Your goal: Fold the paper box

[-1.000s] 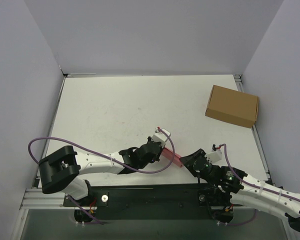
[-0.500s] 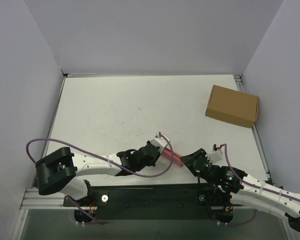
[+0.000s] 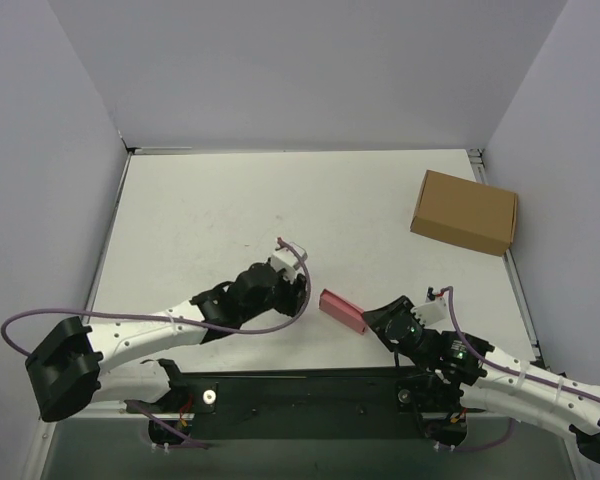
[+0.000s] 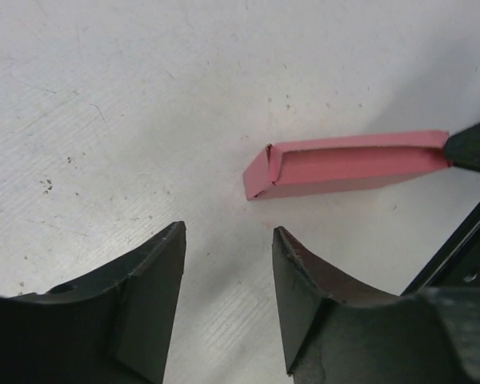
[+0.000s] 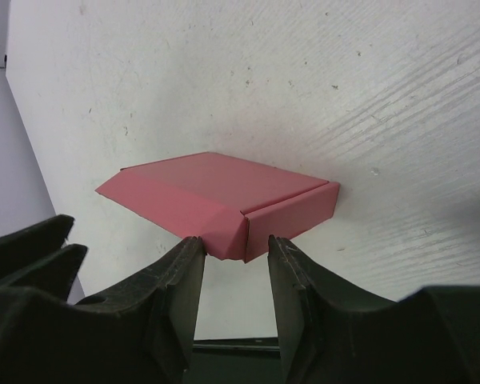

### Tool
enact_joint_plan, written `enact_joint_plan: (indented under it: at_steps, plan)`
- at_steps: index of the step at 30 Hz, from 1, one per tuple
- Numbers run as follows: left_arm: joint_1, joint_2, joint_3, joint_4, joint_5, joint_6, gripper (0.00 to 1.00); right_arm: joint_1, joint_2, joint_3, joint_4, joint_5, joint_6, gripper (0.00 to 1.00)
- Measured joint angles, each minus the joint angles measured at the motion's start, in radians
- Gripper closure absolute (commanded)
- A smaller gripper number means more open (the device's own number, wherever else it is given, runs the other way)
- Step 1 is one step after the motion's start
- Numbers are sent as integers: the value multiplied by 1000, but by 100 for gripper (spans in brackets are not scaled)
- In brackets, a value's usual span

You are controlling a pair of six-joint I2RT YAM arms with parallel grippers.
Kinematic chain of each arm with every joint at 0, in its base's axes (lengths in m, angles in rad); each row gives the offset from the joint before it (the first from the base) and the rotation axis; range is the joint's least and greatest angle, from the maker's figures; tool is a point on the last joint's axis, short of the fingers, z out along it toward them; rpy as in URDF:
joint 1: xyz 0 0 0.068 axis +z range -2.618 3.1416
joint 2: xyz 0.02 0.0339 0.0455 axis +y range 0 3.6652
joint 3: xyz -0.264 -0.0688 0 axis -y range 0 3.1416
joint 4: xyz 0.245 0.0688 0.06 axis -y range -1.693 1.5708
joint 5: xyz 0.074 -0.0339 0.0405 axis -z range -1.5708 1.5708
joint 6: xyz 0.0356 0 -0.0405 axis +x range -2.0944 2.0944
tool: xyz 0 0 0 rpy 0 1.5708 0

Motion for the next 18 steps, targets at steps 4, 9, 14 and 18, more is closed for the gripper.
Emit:
enact_joint_plan:
  at_steps: [4,9,14,18]
  plan:
    - [109,-17,29,-15,94,-89,39,0,4,4,-4,3,-4,62]
    - [165,56,95,-13,196,-220,39,-5,8,10,-11,3,-9,62]
    - [187,145,101,28,281,-326,39,-5,9,10,-11,3,-8,62]
    - [193,213,102,69,330,-388,42,-5,9,10,-10,3,-8,62]
